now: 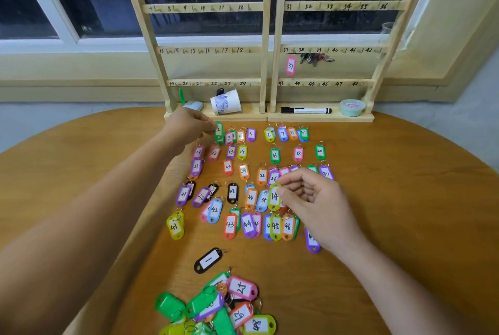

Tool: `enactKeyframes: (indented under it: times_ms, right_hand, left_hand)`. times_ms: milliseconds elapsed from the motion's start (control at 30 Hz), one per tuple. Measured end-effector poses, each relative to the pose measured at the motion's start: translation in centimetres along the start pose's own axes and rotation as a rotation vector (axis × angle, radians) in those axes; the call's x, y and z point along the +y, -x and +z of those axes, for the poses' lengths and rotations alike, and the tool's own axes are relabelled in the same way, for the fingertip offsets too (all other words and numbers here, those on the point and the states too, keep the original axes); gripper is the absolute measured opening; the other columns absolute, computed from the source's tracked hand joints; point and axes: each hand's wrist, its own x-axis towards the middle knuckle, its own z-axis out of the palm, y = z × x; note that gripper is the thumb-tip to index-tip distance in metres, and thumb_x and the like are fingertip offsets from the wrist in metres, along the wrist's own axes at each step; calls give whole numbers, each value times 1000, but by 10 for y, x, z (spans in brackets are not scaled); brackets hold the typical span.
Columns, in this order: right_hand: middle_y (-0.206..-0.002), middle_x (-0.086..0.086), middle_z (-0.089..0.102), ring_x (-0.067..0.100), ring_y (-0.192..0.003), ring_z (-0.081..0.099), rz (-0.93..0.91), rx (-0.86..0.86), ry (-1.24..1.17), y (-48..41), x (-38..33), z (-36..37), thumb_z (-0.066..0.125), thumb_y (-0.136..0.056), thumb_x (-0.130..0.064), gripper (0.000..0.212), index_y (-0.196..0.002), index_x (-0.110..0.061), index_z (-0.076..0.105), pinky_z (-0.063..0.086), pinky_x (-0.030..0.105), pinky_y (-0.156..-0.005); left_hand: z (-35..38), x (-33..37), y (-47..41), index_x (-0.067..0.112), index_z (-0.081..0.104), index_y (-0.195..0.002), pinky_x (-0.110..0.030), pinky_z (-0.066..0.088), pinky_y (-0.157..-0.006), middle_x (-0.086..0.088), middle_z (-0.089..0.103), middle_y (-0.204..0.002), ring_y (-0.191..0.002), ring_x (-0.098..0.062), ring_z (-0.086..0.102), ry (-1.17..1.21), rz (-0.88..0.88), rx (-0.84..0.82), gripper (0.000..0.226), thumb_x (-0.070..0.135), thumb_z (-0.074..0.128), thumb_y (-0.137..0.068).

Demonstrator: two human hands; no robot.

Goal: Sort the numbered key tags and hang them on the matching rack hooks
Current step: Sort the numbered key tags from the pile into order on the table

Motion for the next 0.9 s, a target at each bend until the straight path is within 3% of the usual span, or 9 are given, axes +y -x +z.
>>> enactKeyframes:
  times_ms: [167, 267, 300, 400, 467, 600, 733, 900]
  right_hand:
    - [-85, -4, 75, 7, -78, 67, 5, 21, -16, -2, 0, -1, 79, -92, -2, 17, -96, -19, 78, 59, 27, -76]
    - [-85, -4, 75, 10, -79, 68, 1, 28, -5, -2, 1, -2, 79, -92, -2, 16, -96, -18, 78, 61, 30, -76]
    - [-85, -4, 75, 12, -80, 68, -3, 28, -2, -2, 1, -2, 79, -92, -3, 16, -96, -19, 78, 61, 31, -76]
    - [-86, -3, 75, 13, -81, 69, -11, 34, 0, -2, 3, -2, 80, -93, -5, 15, -96, -20, 78, 61, 30, -76]
    - [-87, -2, 75, 13, -81, 69, -10, 34, -17, -3, 3, -2, 80, -93, -5, 15, -97, -19, 78, 60, 27, -76]
    - [-85, 0, 77, 15, -79, 72, 5, 60, -55, -6, 4, -6, 79, -94, -6, 12, -97, -17, 78, 58, 25, -70]
    - [-84, 2, 77, 16, -74, 74, 4, 120, -50, -8, 6, -12, 77, -96, -9, 10, -99, -19, 79, 59, 29, -63]
    - [-84, 2, 77, 19, -75, 74, 5, 176, -28, -10, 6, -14, 79, -95, -9, 9, -97, -17, 80, 62, 32, -69]
  left_hand:
    - [4, 6, -16, 13, 82, -99, -27, 44, -55, -13, 79, -104, -74, -16, 58, -85, -69, -25, 14, 25, 85, -91]
    - [6, 9, -19, 10, 77, -105, -22, 47, -46, -7, 75, -93, -67, -10, 66, -113, -115, -43, 19, 24, 84, -93]
    - [6, 9, -19, 10, 76, -106, -22, 48, -47, -6, 74, -92, -67, -9, 68, -107, -135, -53, 21, 23, 84, -93]
    - [6, 5, -20, 11, 76, -108, -32, 54, -67, -10, 76, -105, -94, -20, 70, -165, -157, -83, 35, 34, 90, -85]
    - [6, 4, -18, 12, 77, -106, -33, 54, -70, -9, 76, -104, -95, -21, 69, -162, -155, -92, 36, 34, 91, -83]
    - [3, 5, -9, 12, 79, -101, -25, 46, -59, -4, 77, -98, -80, -11, 64, -153, -66, -69, 18, 27, 85, -91]
    - [-2, -1, 11, 15, 78, -95, -29, 47, -66, 0, 78, -98, -88, -13, 64, -118, 66, -17, 7, 22, 79, -94]
    - [-8, -11, 59, 20, 78, -93, -32, 53, -77, 8, 79, -91, -94, -10, 70, -62, 175, -31, 6, 22, 76, -97]
